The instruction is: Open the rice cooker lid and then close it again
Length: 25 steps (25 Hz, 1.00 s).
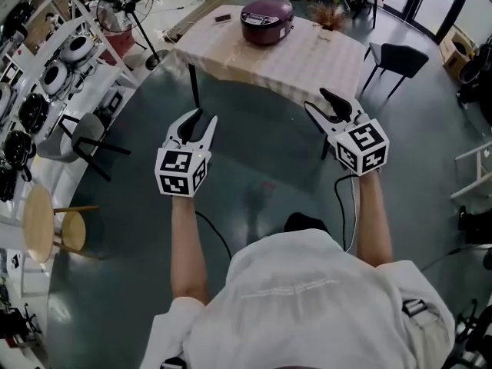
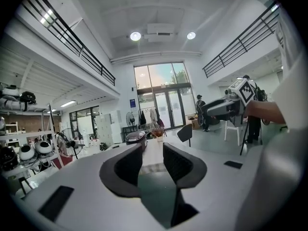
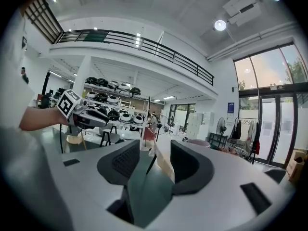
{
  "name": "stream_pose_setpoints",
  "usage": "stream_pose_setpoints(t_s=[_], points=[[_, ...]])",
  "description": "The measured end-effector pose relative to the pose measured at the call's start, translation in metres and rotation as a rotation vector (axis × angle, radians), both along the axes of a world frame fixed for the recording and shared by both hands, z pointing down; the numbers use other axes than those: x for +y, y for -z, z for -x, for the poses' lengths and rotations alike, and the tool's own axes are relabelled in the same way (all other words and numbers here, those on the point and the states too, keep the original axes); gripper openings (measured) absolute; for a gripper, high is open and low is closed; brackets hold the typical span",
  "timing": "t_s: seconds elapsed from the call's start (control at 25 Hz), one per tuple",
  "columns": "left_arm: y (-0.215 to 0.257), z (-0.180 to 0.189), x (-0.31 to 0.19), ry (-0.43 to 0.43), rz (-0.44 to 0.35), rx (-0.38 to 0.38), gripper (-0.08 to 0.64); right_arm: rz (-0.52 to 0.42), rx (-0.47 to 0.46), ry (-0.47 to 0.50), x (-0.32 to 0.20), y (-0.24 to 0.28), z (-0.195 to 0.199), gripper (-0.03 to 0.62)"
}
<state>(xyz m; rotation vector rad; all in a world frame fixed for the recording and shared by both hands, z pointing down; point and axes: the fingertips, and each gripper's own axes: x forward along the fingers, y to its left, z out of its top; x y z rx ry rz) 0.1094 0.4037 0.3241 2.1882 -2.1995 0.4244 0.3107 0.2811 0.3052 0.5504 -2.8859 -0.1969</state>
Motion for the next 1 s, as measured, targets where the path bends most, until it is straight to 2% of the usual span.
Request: stream_pose_setpoints(t_s=[0.28,0.52,0.76,1.0], points=[[-0.007,0.008,-0.004,-0.012,0.002,0.015,0.152,0.03,-0.007,0.0,-0.003,-0.003,0.014,0.198],[-0.014,0.024,-0.03,-0.012,0.024,0.012,0.153,0.042,-0.01,0.011,-0.031,-0.008,0.03,0.199],[-0.02,0.051,-0.091,-0.005,0.041,-0.006,0.155,0.055,-0.031,0.025,-0.098,-0.019,0.059,0.2],[-0.021,0.085,-0.176,-0.001,0.051,0.016,0.155,0.078,-0.024,0.039,-0.183,-0.029,0.097,0.2]])
